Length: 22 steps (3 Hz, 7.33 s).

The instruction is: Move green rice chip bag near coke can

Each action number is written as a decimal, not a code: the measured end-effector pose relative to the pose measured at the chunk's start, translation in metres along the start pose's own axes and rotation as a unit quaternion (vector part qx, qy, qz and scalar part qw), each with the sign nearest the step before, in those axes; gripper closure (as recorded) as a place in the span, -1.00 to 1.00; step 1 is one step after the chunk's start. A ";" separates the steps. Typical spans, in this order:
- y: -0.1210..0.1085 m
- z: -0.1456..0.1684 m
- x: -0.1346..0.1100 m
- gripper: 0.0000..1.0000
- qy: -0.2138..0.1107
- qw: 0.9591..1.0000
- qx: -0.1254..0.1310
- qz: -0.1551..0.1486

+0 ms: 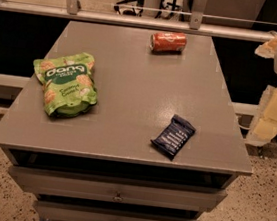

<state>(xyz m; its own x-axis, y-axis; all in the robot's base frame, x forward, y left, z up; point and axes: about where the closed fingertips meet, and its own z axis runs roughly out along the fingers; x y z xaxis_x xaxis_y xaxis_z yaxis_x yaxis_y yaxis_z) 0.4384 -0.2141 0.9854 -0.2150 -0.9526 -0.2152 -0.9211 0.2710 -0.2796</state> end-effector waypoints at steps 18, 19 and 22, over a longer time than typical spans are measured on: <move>-0.046 0.144 -0.233 1.00 -0.262 0.963 0.038 0.047; -0.051 0.141 -0.219 1.00 -0.259 0.963 0.046 0.055; -0.139 0.117 -0.127 1.00 -0.202 0.966 0.137 0.083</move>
Offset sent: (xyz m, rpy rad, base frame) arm 0.0049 0.0093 -0.0106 0.0313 -0.0402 0.0606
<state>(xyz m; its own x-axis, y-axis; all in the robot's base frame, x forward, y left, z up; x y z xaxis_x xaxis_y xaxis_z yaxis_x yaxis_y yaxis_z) 0.6318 -0.1149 0.9416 -0.1563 -0.7765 -0.6104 -0.7525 0.4939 -0.4356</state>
